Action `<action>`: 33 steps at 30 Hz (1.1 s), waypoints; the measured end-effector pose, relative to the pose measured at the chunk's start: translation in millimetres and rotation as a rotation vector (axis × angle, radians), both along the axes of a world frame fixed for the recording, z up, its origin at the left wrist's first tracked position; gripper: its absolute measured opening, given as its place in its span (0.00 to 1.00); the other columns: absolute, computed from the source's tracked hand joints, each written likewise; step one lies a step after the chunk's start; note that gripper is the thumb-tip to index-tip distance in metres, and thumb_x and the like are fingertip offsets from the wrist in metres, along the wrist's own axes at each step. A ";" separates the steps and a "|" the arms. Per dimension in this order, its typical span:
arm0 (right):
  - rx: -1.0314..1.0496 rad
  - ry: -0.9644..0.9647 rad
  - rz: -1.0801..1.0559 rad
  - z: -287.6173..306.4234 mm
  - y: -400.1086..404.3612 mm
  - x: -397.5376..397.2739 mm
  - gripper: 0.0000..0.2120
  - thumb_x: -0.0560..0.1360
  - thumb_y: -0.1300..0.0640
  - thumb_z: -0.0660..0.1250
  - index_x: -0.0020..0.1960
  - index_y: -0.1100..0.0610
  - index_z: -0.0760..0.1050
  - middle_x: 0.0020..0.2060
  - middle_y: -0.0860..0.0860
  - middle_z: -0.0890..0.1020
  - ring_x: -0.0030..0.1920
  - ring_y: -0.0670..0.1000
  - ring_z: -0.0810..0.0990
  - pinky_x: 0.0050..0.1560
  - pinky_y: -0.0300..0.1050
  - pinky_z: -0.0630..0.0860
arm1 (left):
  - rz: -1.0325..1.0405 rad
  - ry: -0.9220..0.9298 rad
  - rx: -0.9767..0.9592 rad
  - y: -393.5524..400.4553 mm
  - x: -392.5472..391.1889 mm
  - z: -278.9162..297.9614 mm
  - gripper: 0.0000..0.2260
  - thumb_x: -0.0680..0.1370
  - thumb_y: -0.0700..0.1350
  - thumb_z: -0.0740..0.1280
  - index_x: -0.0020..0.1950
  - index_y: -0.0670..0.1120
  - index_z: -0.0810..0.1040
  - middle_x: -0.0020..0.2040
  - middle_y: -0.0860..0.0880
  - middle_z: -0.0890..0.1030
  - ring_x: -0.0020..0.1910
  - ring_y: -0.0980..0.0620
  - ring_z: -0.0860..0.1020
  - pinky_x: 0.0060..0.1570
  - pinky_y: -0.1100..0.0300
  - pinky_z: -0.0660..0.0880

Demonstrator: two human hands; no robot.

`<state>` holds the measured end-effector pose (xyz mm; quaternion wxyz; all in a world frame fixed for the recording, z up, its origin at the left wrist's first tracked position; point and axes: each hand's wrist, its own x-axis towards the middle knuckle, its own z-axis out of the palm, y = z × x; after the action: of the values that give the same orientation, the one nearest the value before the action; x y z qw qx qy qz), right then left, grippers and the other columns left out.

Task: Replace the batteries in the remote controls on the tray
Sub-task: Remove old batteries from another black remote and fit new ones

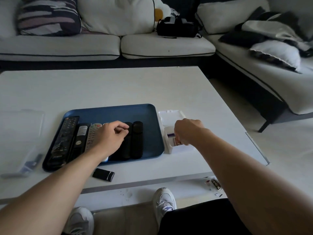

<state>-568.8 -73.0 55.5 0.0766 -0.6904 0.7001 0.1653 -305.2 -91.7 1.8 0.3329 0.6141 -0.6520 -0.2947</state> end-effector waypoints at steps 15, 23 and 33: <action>-0.063 -0.120 -0.085 20.0 6.8 -25.5 0.11 0.66 0.57 0.78 0.42 0.42 0.83 0.41 0.41 0.82 0.45 0.49 0.81 0.36 0.39 0.67 | -0.126 -0.002 -0.013 5.8 -29.0 7.1 0.06 0.73 0.46 0.77 0.47 0.55 0.84 0.38 0.57 0.83 0.33 0.62 0.78 0.39 0.64 0.75; 0.011 0.052 0.164 4.0 1.2 -2.5 0.14 0.72 0.61 0.71 0.53 0.46 0.82 0.44 0.47 0.81 0.39 0.50 0.77 0.42 0.43 0.73 | -0.261 -0.073 -0.011 13.9 -55.9 11.0 0.07 0.74 0.49 0.75 0.52 0.55 0.83 0.41 0.59 0.82 0.39 0.60 0.80 0.45 0.62 0.77; -0.092 -0.033 0.184 -11.5 -3.7 -10.2 0.08 0.70 0.44 0.73 0.48 0.44 0.83 0.40 0.45 0.83 0.40 0.52 0.81 0.42 0.43 0.78 | -0.225 -0.081 -0.007 11.4 -48.4 13.6 0.06 0.75 0.49 0.75 0.51 0.56 0.83 0.40 0.59 0.82 0.37 0.59 0.80 0.41 0.65 0.74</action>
<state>-579.1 -76.8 44.0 0.0406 -0.7573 0.6391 0.1280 -353.6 -80.3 15.4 0.2735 0.5474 -0.7307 -0.3028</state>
